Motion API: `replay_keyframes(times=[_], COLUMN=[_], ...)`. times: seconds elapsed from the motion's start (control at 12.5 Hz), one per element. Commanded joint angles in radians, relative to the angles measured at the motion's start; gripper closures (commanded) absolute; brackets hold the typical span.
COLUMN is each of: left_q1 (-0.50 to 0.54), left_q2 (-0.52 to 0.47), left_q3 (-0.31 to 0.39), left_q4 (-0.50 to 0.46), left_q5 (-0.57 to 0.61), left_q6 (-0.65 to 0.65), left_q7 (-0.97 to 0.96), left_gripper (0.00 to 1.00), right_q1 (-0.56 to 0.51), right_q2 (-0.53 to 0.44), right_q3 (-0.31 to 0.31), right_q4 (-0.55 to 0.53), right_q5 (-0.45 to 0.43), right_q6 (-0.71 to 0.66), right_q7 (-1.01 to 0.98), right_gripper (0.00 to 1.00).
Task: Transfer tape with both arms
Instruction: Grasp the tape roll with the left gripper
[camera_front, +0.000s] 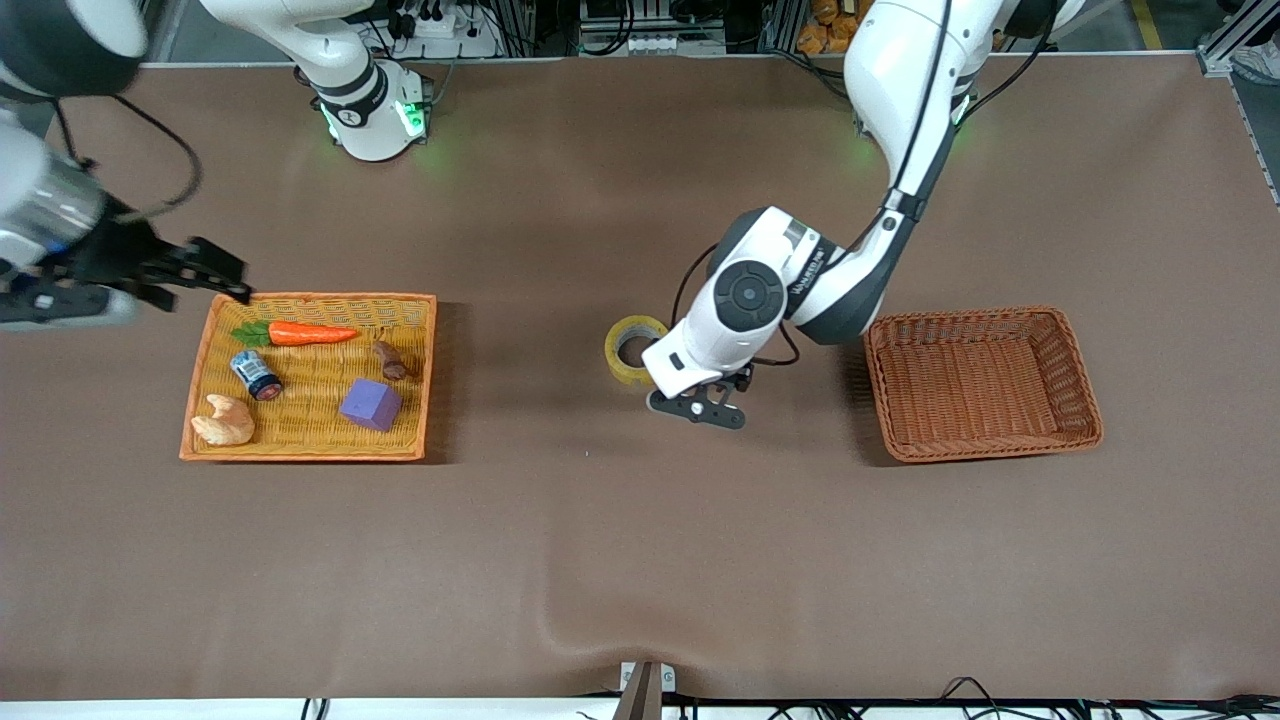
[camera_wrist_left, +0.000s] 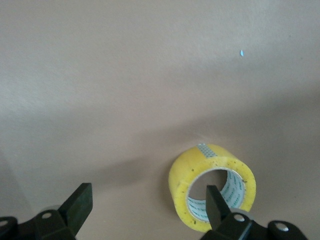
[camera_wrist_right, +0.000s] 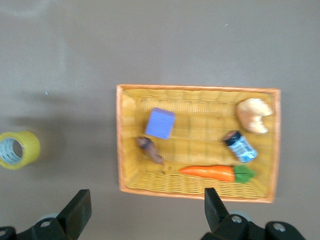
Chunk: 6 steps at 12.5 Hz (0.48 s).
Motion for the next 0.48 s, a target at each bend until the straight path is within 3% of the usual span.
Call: replay_keyframes(times=[0.0,0.08,0.4], left_q1=[-0.028,-0.044,-0.071], left_q2=[-0.012,-0.025,-0.052], left_q3=[0.011,0.010,-0.010], left_q4=[-0.048,-0.079,-0.275], left_q5=[0.001,0.027,0.037], left_q6=[0.003,0.012,0.265], left_q7=[-0.011,-0.008,-0.009], left_gripper=[0.00,0.00,0.00], right_q1=[-0.059,-0.085,-0.134], right_q2=[0.006,0.015,0.017], right_q3=[0.031,0.034,0.037], right_q4=[0.112,0.132,0.140], right_q5=[-0.057,-0.078,-0.093], right_q6=[-0.131,-0.149,-0.200], right_q7=[-0.006,-0.002,-0.007], right_gripper=[0.00,0.00,0.00])
